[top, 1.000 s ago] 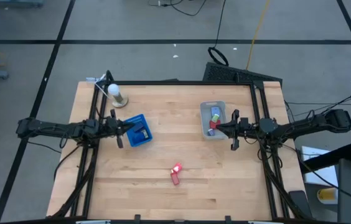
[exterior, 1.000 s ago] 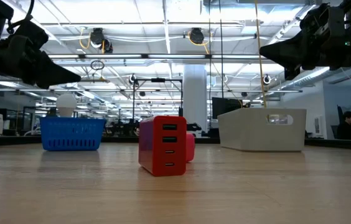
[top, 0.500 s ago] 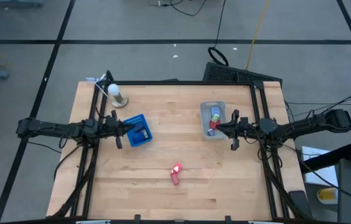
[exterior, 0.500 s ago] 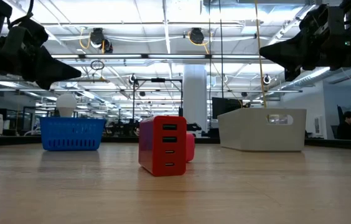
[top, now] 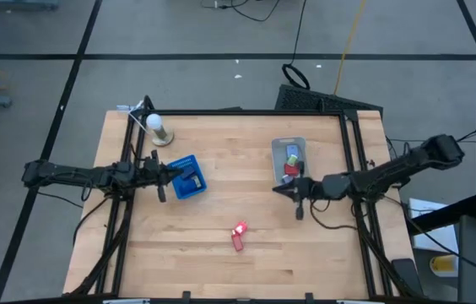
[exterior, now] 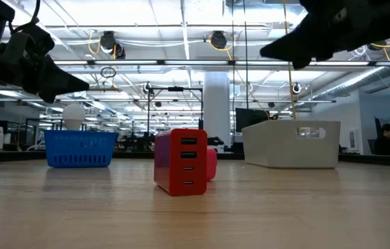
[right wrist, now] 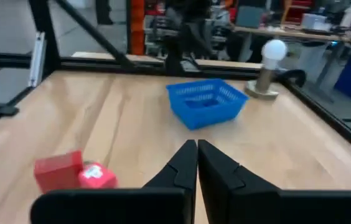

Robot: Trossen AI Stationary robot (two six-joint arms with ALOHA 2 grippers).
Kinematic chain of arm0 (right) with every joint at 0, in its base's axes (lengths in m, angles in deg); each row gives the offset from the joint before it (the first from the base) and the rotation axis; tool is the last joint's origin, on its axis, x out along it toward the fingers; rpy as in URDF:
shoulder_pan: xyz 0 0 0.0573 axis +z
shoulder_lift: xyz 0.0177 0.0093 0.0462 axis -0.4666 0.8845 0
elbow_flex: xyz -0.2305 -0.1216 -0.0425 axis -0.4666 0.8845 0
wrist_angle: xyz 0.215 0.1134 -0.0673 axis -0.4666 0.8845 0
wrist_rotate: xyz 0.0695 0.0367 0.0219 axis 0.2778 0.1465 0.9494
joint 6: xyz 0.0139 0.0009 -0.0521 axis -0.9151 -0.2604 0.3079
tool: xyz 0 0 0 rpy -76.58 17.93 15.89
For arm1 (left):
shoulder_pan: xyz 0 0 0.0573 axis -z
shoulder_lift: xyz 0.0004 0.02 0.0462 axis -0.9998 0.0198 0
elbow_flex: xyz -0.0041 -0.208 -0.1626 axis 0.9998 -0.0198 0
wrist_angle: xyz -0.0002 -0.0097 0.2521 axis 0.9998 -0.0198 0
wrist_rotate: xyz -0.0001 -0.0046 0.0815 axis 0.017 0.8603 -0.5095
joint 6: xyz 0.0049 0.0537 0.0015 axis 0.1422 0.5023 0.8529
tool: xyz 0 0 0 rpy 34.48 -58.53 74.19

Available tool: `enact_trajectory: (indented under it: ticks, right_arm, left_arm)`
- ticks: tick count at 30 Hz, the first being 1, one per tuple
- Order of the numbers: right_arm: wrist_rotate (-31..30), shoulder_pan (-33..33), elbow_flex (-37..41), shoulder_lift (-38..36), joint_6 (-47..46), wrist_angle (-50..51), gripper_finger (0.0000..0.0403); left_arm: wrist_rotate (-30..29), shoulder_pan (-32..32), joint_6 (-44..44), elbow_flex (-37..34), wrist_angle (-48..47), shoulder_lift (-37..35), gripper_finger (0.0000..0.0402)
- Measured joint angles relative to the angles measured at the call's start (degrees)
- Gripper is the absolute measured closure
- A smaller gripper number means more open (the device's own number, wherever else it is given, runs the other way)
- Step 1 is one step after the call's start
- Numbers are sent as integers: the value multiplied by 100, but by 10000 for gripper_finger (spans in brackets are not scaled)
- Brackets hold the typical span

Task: Pick & Place Office items
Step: Put the pink charger adapter into the grey bin

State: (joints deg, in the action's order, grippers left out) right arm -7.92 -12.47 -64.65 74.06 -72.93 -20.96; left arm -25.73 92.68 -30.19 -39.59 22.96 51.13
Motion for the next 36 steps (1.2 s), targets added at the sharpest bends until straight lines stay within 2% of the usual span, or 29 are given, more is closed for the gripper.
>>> enact_trajectory:
  ticks: [4,7,10,13,17,20,23,28,36]
  right_arm:
    - [-3,84,-559,678,83,353,382]
    - [6,130,-1129,1127,68,785,353]
    - [45,127,-1640,1640,-93,1327,306]
    - [345,122,-2132,2057,-175,1680,250]
    - [915,130,-2506,2525,82,1712,183]
    - [1202,124,-2730,2778,226,1629,153]
    - [1267,124,-2888,3010,258,1632,145]
    - [1774,75,-2994,3407,536,1629,148]
    - [1907,88,-3202,3951,1046,1615,145]
  left_arm:
    - [48,0,-1,11,-78,-2,392]
    - [50,0,26,11,-66,-1,392]
    - [57,2,67,11,-68,0,392]
    - [52,2,135,11,-67,0,392]
    - [36,2,178,11,-70,0,392]
    - [26,2,178,11,-71,0,392]
    - [26,2,176,11,-71,0,392]
    - [24,2,174,11,-72,-2,392]
    - [20,2,171,9,-75,-2,392]
